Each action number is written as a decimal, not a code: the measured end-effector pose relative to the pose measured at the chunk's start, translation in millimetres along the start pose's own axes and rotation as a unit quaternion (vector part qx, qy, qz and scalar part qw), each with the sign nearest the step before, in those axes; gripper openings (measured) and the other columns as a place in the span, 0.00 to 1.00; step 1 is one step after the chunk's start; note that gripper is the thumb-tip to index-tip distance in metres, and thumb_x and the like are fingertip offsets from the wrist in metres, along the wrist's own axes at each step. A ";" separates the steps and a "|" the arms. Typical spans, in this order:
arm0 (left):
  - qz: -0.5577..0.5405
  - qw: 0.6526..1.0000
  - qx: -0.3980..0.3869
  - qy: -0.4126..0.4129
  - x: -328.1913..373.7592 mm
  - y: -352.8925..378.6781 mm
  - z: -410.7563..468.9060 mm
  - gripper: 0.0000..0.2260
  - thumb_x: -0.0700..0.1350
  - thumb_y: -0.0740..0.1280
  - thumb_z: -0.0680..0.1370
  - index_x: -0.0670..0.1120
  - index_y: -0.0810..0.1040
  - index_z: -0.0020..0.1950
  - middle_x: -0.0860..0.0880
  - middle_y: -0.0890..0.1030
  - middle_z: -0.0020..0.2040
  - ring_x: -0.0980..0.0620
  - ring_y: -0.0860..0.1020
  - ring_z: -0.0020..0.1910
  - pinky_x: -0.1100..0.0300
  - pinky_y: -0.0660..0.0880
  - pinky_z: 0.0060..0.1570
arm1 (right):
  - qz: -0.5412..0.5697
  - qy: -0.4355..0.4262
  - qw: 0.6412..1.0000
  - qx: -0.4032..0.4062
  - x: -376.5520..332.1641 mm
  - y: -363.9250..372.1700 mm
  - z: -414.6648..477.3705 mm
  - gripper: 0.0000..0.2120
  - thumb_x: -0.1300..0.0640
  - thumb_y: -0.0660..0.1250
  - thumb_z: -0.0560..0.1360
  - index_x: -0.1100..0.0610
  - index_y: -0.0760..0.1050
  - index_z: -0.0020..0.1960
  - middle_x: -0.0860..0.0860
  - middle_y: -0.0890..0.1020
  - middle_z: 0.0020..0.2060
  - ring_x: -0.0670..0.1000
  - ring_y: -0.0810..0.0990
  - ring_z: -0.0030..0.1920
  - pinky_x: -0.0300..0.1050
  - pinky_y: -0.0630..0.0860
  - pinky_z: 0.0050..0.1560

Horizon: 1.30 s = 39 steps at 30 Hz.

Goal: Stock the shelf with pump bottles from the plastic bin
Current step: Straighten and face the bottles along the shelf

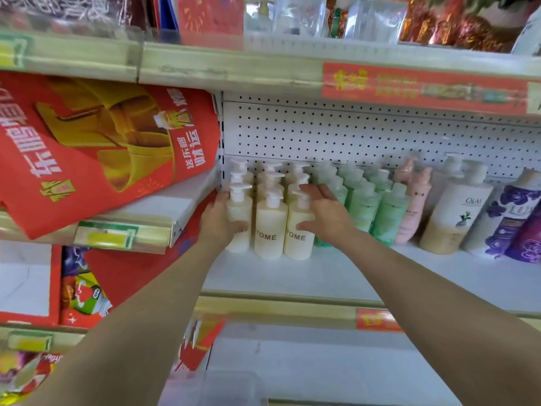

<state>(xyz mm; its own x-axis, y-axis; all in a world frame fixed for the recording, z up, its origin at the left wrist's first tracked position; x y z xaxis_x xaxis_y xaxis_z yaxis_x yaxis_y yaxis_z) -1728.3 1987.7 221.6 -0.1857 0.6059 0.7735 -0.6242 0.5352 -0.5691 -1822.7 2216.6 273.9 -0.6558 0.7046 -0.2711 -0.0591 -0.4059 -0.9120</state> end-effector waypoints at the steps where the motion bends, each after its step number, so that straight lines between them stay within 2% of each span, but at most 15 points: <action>1: 0.001 1.000 -0.001 0.001 1.2 2.0 2.4 0.35 0.44 0.80 0.66 0.48 0.68 0.69 0.43 0.77 0.63 0.41 0.75 0.62 0.50 0.71 0.58 | 0.000 -0.002 1.000 0.000 0.6 0.2 1.3 0.43 0.51 0.78 0.70 0.48 0.58 0.77 0.50 0.63 0.72 0.53 0.71 0.68 0.47 0.73 0.61; 5: 0.008 1.000 -0.005 0.001 2.6 7.6 11.8 0.35 0.44 0.80 0.66 0.47 0.68 0.69 0.42 0.76 0.63 0.40 0.75 0.61 0.48 0.73 0.59 | -0.002 -0.017 1.000 0.005 2.7 1.9 5.9 0.41 0.51 0.78 0.69 0.49 0.60 0.75 0.50 0.64 0.70 0.54 0.74 0.63 0.46 0.74 0.57; 14: 0.081 0.996 -0.039 -0.010 3.4 0.6 16.8 0.35 0.48 0.79 0.68 0.48 0.65 0.70 0.43 0.78 0.61 0.40 0.77 0.60 0.50 0.75 0.56 | 0.000 -0.022 1.000 0.000 6.3 2.0 10.9 0.40 0.51 0.77 0.70 0.48 0.59 0.75 0.49 0.64 0.69 0.54 0.77 0.59 0.49 0.76 0.57; 18: 0.086 0.995 -0.041 -0.009 5.0 -3.0 15.2 0.36 0.48 0.79 0.67 0.47 0.65 0.70 0.44 0.78 0.62 0.41 0.76 0.61 0.50 0.75 0.57 | 0.004 -0.018 1.000 -0.010 4.3 -0.3 11.0 0.39 0.51 0.77 0.70 0.48 0.59 0.75 0.50 0.65 0.68 0.54 0.78 0.56 0.46 0.75 0.54; 28: 0.081 0.994 -0.069 -0.004 9.5 -7.8 13.5 0.34 0.44 0.79 0.68 0.46 0.67 0.71 0.46 0.78 0.63 0.44 0.76 0.62 0.53 0.73 0.58 | -0.027 -0.018 0.999 -0.014 1.9 -9.4 13.6 0.38 0.50 0.78 0.68 0.50 0.62 0.73 0.50 0.69 0.63 0.54 0.77 0.57 0.45 0.73 0.54; 32: 0.047 0.996 -0.074 -0.007 13.3 -9.3 6.0 0.39 0.47 0.80 0.65 0.48 0.66 0.72 0.48 0.77 0.65 0.45 0.75 0.64 0.52 0.73 0.60 | -0.024 0.001 0.999 -0.026 3.2 -13.0 16.8 0.37 0.49 0.77 0.69 0.48 0.62 0.73 0.48 0.69 0.64 0.52 0.76 0.60 0.44 0.72 0.53; 36: -0.032 0.999 -0.023 -0.023 11.5 -3.9 -10.2 0.49 0.59 0.80 0.54 0.53 0.64 0.72 0.50 0.73 0.68 0.45 0.70 0.68 0.44 0.70 0.66 | 0.018 0.015 0.998 -0.054 6.1 -5.7 15.8 0.39 0.51 0.77 0.70 0.47 0.57 0.73 0.49 0.72 0.65 0.53 0.75 0.61 0.42 0.69 0.50; 39: -0.034 0.998 0.061 0.006 23.6 -5.0 -26.5 0.50 0.53 0.82 0.61 0.49 0.59 0.76 0.45 0.68 0.71 0.43 0.64 0.71 0.45 0.64 0.71 | 0.022 0.022 0.998 -0.050 7.1 -6.3 15.1 0.38 0.50 0.77 0.70 0.48 0.58 0.72 0.49 0.75 0.63 0.53 0.75 0.58 0.42 0.67 0.49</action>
<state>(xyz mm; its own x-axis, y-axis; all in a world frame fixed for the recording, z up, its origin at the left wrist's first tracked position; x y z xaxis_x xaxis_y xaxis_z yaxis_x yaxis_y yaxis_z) -1709.4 2015.0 235.4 -0.1323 0.5778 0.8054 -0.7227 0.4999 -0.4774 -1838.3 2215.3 282.4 -0.6226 0.7127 -0.3230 0.0462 -0.3786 -0.9244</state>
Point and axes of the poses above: each hand's wrist, its own z-axis towards the middle knuckle, its own y-axis out of the palm, x = y × z, the point moved 4 cm from there along z, towards the middle knuckle
